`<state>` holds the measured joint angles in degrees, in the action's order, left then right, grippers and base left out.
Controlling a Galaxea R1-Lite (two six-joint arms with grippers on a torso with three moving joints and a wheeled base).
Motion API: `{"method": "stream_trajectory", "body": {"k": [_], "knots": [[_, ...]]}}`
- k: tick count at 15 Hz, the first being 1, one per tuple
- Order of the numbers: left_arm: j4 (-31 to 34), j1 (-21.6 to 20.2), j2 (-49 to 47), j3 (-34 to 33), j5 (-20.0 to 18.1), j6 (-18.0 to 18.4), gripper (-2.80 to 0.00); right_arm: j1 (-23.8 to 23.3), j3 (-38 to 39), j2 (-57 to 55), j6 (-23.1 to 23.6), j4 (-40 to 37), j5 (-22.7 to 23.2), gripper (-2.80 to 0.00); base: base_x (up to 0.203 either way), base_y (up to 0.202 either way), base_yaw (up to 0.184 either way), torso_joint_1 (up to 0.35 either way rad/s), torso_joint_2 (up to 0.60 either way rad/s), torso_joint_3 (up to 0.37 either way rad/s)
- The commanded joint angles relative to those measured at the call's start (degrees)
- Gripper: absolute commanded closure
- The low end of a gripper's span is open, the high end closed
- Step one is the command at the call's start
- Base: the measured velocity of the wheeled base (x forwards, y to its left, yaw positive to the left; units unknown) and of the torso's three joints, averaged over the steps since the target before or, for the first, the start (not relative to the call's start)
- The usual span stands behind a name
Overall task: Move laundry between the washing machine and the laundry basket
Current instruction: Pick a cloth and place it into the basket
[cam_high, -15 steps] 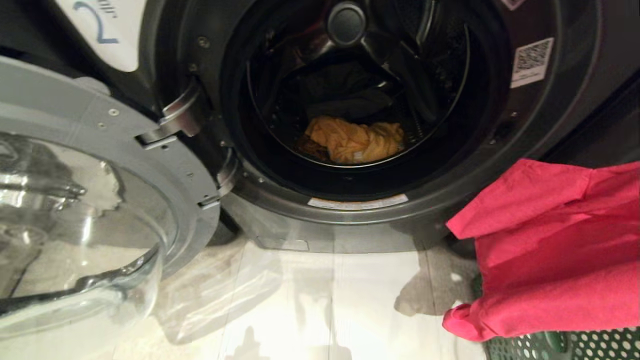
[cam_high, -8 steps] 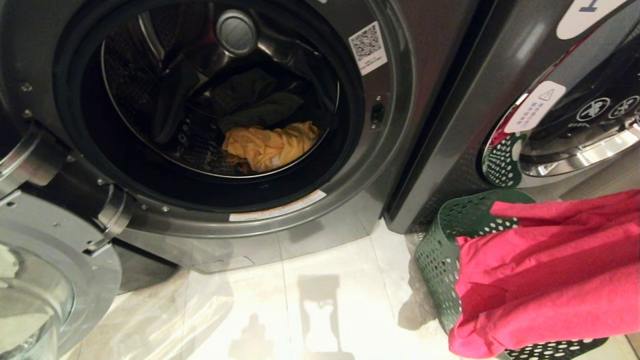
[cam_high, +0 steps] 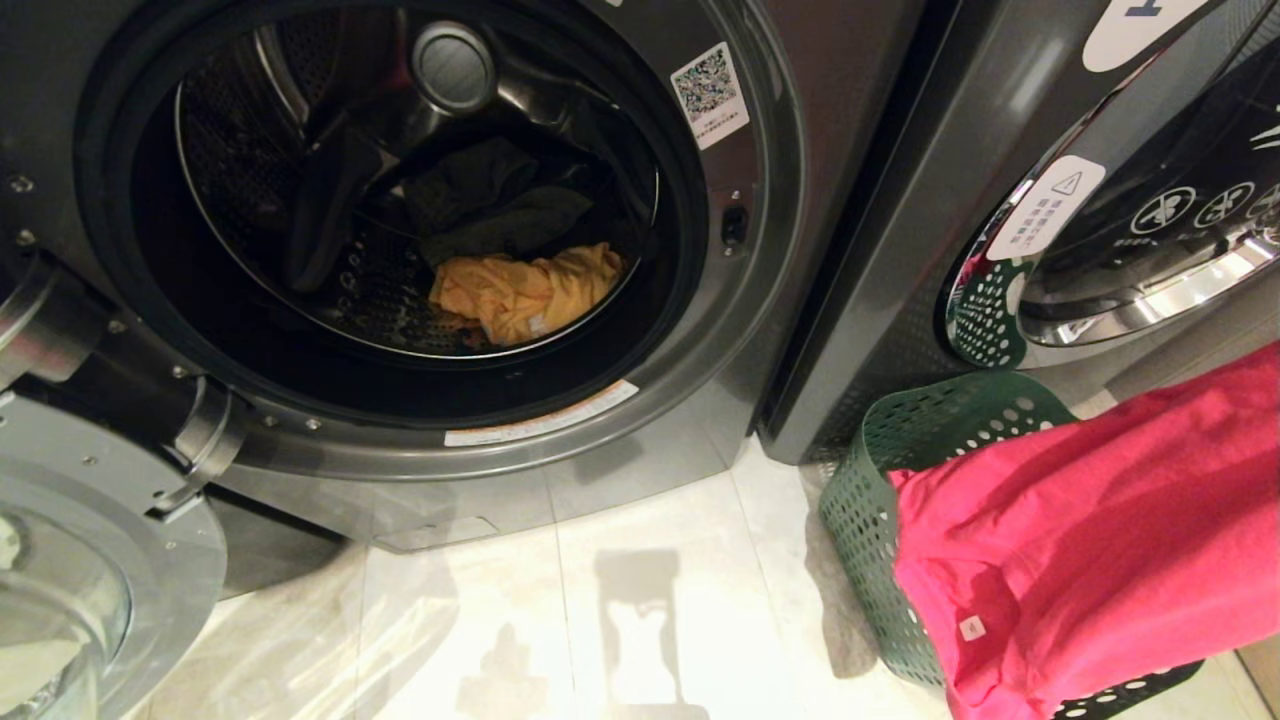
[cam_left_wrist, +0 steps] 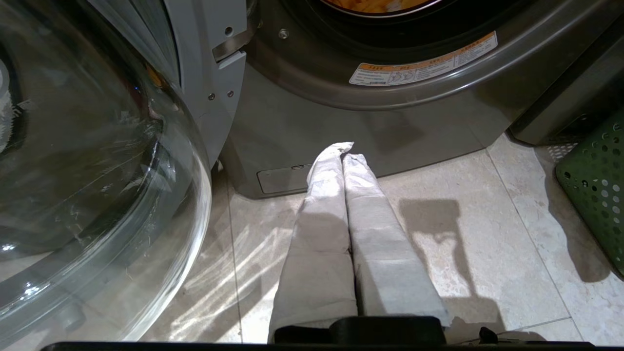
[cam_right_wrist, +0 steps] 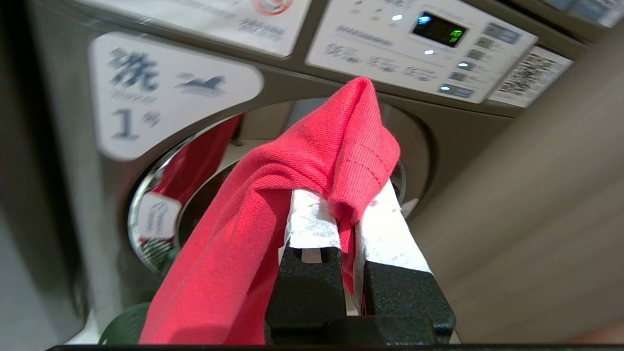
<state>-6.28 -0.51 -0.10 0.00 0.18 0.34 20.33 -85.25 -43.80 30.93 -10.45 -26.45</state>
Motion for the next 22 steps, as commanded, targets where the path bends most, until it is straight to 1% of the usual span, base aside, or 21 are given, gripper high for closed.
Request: {"method": "stream_trajectory", "body": {"k": [1,4,6,8,10,12,14,15,18,22], "knots": [[0.0,0.0,0.0,-2.3,0.0,0.0,0.0,0.3,-5.8,-6.6,-0.3,-0.2,-4.4,0.0,0.0,0.0,0.0,0.0,0.0,0.0],[0.0,0.0,0.0,-2.3,0.1,0.0,0.0,0.3,-13.5,-11.1,-0.6,-1.1,-6.0,0.0,0.0,0.0,0.0,0.0,0.0,0.0],[0.0,0.0,0.0,-2.3,0.0,0.0,0.0,0.3,-17.1,-13.5,-0.7,-1.4,-7.0,0.0,0.0,0.0,0.0,0.0,0.0,0.0],[0.0,0.0,0.0,-2.3,0.1,0.0,0.0,0.3,-16.6,-13.6,-1.6,-1.4,-7.4,0.0,0.0,0.0,0.0,0.0,0.0,0.0],[0.0,0.0,0.0,-2.3,0.1,0.0,0.0,0.3,-14.4,-13.5,-4.2,-1.4,-7.6,0.0,0.0,0.0,0.0,0.0,0.0,0.0],[0.0,0.0,0.0,-2.3,0.0,0.0,0.0,0.3,-9.7,-12.8,-7.0,-1.4,-9.2,0.0,0.0,0.0,0.0,0.0,0.0,0.0],[0.0,0.0,0.0,-2.3,0.0,0.0,0.0,0.2,-3.1,-11.5,-10.6,-1.4,-12.8,0.0,0.0,0.0,0.0,0.0,0.0,0.0],[0.0,0.0,0.0,-2.3,0.0,0.0,0.0,0.2,0.6,-10.5,-12.2,-1.4,-13.9,0.0,0.0,0.0,0.0,0.0,0.0,0.0],[0.0,0.0,0.0,-2.3,0.1,0.0,0.0,0.1,13.7,-6.1,-15.7,-1.4,-15.1,0.0,0.0,0.0,0.0,0.0,0.0,0.0],[0.0,0.0,0.0,-2.3,0.0,0.0,0.0,-1.3,31.1,-1.3,-22.1,-1.4,-17.0,0.0,0.0,0.0,0.0,0.0,0.0,0.0]]}}
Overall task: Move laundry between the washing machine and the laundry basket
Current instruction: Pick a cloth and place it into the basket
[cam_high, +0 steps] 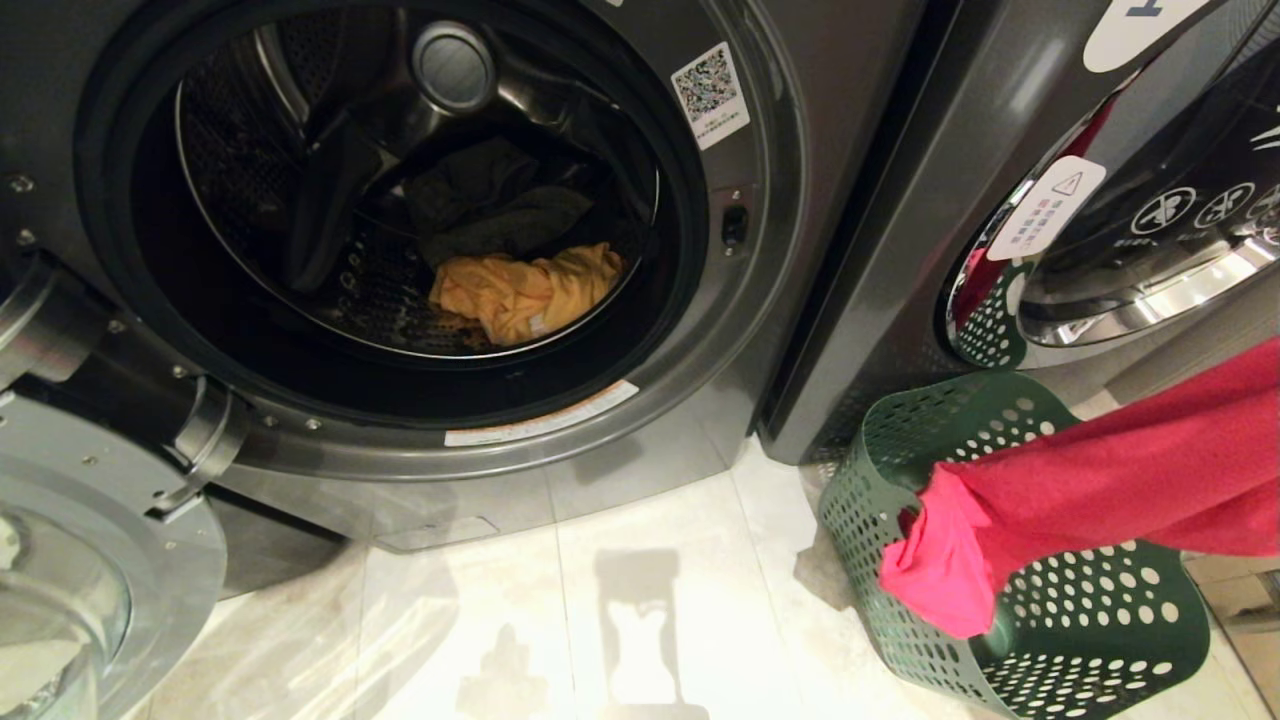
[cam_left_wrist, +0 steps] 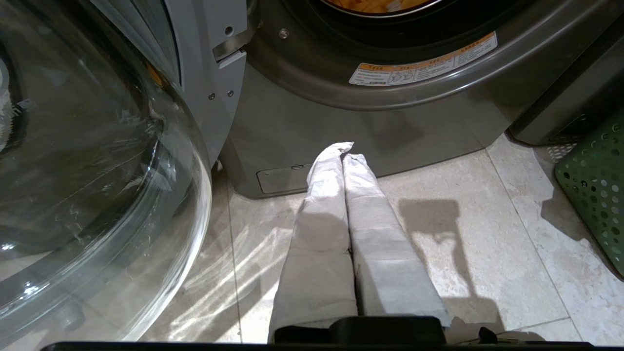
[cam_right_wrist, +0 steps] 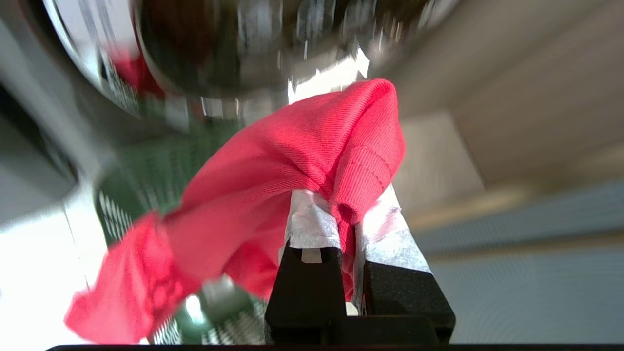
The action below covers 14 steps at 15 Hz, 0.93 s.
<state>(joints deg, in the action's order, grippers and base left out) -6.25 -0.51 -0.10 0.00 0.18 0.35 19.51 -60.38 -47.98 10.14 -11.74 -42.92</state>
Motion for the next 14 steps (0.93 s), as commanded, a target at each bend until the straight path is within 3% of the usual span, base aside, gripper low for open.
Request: {"method": "stream_trajectory", "body": {"k": [1,4,7,14], "knots": [[0.0,0.0,0.0,-2.3,0.0,0.0,0.0,-1.1,10.6,3.5,-3.1,-0.1,-0.8,0.0,0.0,0.0,0.0,0.0,0.0,0.0],[-0.1,0.0,0.0,-2.3,0.1,0.0,0.0,-2.4,22.6,3.2,-11.1,-0.1,-0.7,0.0,0.0,0.0,0.0,0.0,0.0,0.0],[0.0,0.0,0.0,-2.3,0.1,0.0,0.0,-2.9,26.3,-0.9,-19.6,0.1,-0.6,0.0,0.0,0.0,0.0,0.0,0.0,0.0],[0.0,0.0,0.0,-2.3,0.1,0.0,0.0,-4.3,23.7,-2.1,-20.5,0.6,1.1,0.0,0.0,0.0,0.0,0.0,0.0,0.0]]}}
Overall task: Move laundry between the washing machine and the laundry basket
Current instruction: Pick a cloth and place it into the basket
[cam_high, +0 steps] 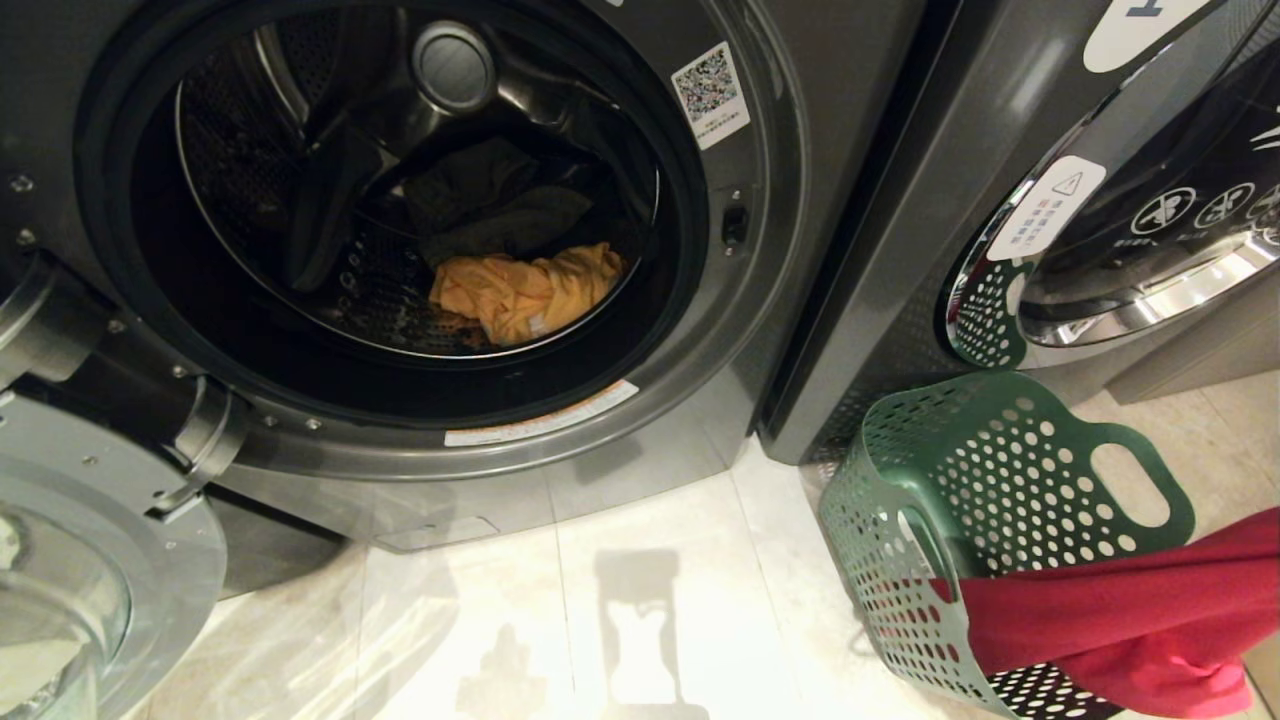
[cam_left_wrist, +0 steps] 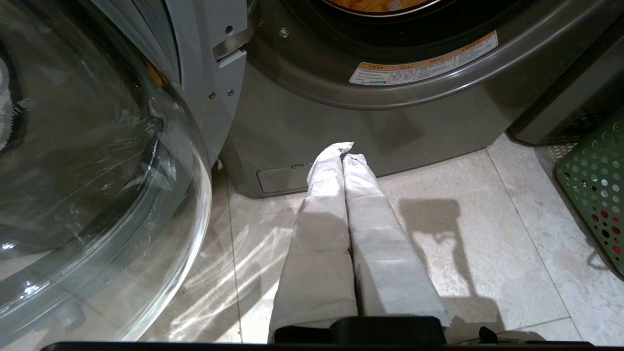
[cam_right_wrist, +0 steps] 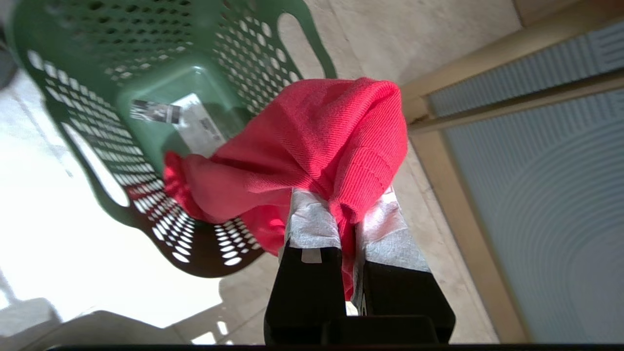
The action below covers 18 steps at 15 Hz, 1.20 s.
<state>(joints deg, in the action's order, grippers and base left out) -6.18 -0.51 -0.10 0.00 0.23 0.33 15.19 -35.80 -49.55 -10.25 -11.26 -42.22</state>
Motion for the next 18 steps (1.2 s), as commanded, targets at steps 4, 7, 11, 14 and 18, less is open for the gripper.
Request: {"method": "stream_trajectory", "body": {"k": [4,7,11,14,18], "knots": [[-0.1,0.0,-0.1,-2.3,0.0,0.0,0.0,-0.2,-0.2,-4.0,-0.1,9.3,5.2,0.0,0.0,0.0,0.0,0.0,0.0,0.0],[0.0,0.0,-0.1,-2.3,0.0,0.0,0.0,-0.7,-1.9,-6.2,0.1,10.5,5.3,-2.8,0.0,0.0,0.0,0.0,0.0,0.0],[0.0,0.0,0.0,-2.3,0.1,0.1,0.0,-2.2,-3.7,-7.5,0.1,11.3,5.5,-2.8,0.0,0.0,0.0,0.0,0.0,0.0],[0.0,0.0,-0.1,-2.3,0.1,0.1,0.0,-1.3,-8.4,-5.8,1.6,11.2,7.7,-2.8,0.0,0.0,0.0,0.0,0.0,0.0],[0.0,0.0,0.0,-2.3,0.1,0.0,0.0,-0.3,-7.7,-3.7,9.1,11.3,15.0,0.0,0.0,0.0,0.0,0.0,0.0,0.0]]}}
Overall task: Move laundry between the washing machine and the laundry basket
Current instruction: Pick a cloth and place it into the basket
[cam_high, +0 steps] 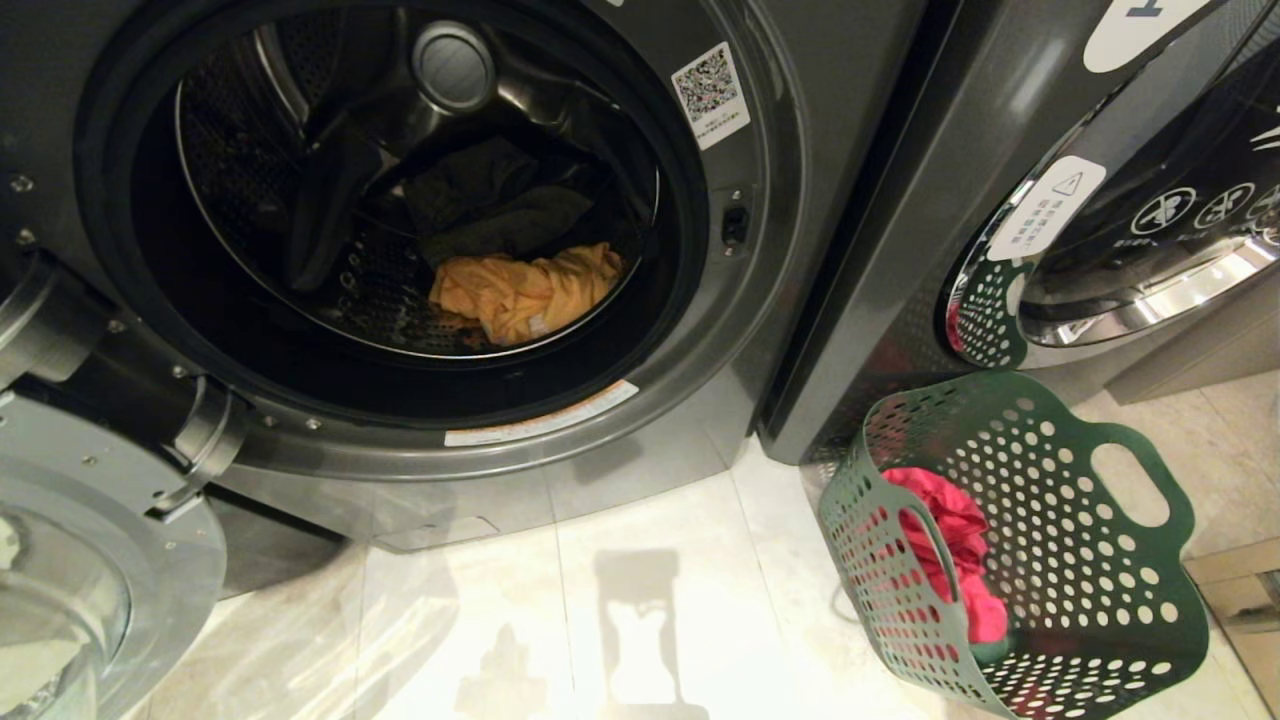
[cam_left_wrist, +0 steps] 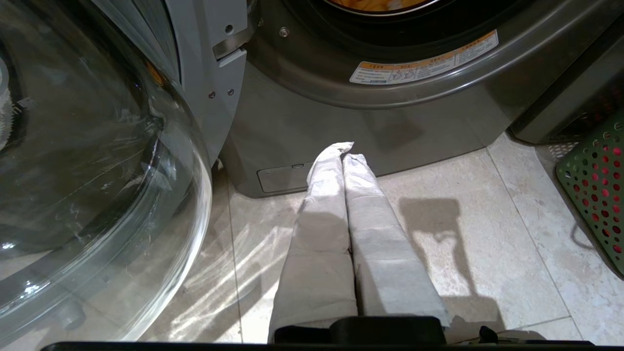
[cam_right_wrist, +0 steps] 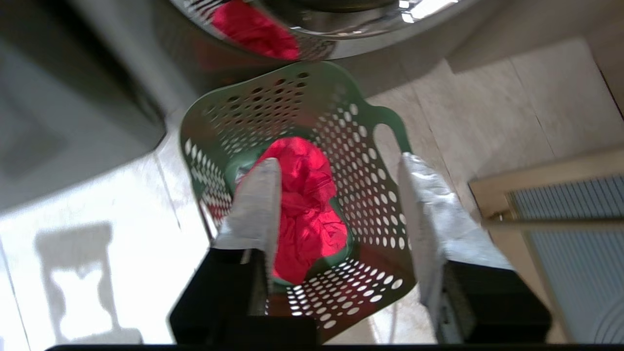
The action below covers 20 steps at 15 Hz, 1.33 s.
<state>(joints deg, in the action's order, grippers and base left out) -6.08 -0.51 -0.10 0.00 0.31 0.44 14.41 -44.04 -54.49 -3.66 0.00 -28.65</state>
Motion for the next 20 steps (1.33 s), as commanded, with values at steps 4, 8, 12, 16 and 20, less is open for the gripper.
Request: {"method": "stream_trajectory", "body": {"k": [4,8,12,16,20], "knots": [[-0.2,0.0,-0.1,-2.3,0.0,-0.1,0.0,0.5,2.4,1.6,14.7,0.1,2.8,0.0,0.0,0.0,0.0,0.0,0.0,0.0],[-0.2,0.0,-0.1,-2.3,0.0,-0.1,0.0,0.5,2.4,1.8,18.4,0.1,7.1,0.0,0.0,0.0,0.0,0.0,0.0,0.0],[-0.2,0.0,0.0,-2.3,0.0,-0.1,0.0,0.5,3.1,1.4,19.1,0.6,8.0,0.0,0.0,0.0,0.0,0.0,0.0,0.0],[-0.2,0.0,0.0,-2.3,0.0,-0.2,0.0,0.6,4.2,2.4,19.4,1.0,9.7,0.0,0.0,0.0,0.0,0.0,0.0,0.0],[-0.2,0.0,0.0,-2.3,0.0,-0.1,0.0,0.6,4.7,3.5,20.2,1.0,10.5,0.0,0.0,-0.007,0.141,0.003,0.0,-0.001]]}}
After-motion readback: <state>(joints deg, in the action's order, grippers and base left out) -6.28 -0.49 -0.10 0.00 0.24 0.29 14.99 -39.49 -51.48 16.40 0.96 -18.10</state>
